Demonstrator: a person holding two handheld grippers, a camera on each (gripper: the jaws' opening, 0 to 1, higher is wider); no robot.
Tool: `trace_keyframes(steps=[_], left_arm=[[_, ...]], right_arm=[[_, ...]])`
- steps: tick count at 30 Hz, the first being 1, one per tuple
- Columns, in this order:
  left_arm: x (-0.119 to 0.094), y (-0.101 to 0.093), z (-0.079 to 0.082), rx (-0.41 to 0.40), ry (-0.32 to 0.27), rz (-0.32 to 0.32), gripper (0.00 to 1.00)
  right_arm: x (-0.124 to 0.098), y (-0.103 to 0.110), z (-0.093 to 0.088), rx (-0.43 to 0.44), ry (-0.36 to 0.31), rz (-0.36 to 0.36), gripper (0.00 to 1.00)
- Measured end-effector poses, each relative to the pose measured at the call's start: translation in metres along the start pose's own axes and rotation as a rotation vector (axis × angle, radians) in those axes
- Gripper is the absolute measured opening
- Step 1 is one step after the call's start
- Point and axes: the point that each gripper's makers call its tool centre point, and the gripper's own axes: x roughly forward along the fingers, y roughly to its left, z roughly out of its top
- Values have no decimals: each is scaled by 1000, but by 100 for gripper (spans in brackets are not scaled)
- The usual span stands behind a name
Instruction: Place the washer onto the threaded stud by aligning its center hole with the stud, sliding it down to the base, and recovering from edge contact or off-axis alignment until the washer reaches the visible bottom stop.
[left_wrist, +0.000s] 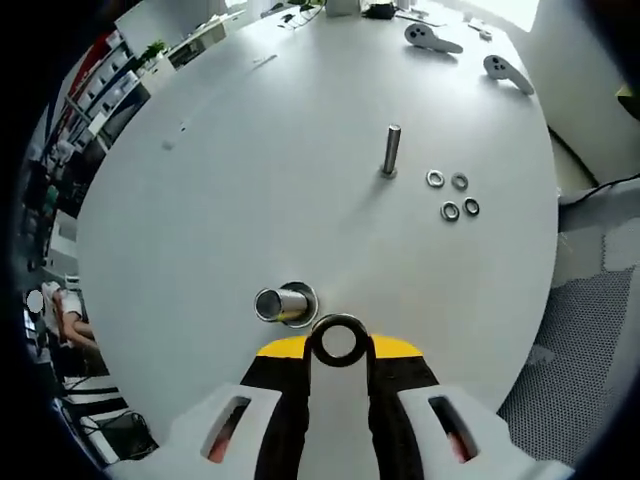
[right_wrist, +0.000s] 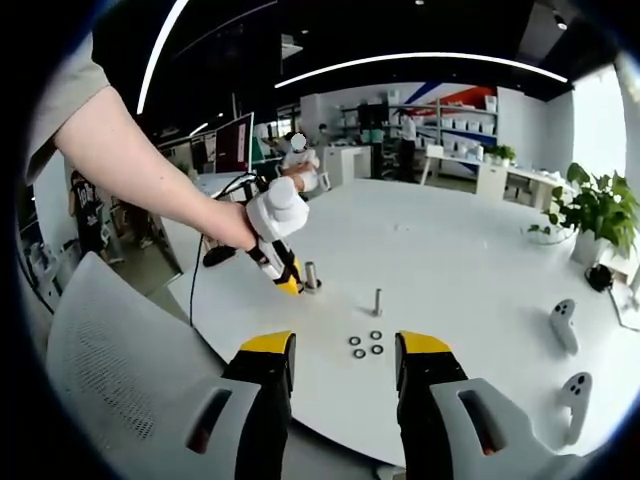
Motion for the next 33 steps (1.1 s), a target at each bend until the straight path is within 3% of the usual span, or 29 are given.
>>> trace_keyframes(steps=[19, 33], left_arm=[[-27, 16, 20, 103, -36, 16, 19], [-18, 29, 25, 119, -26, 42, 19]], right_arm=[[0, 0, 0, -1, 0, 1, 42], [0, 0, 0, -3, 2, -3, 42]])
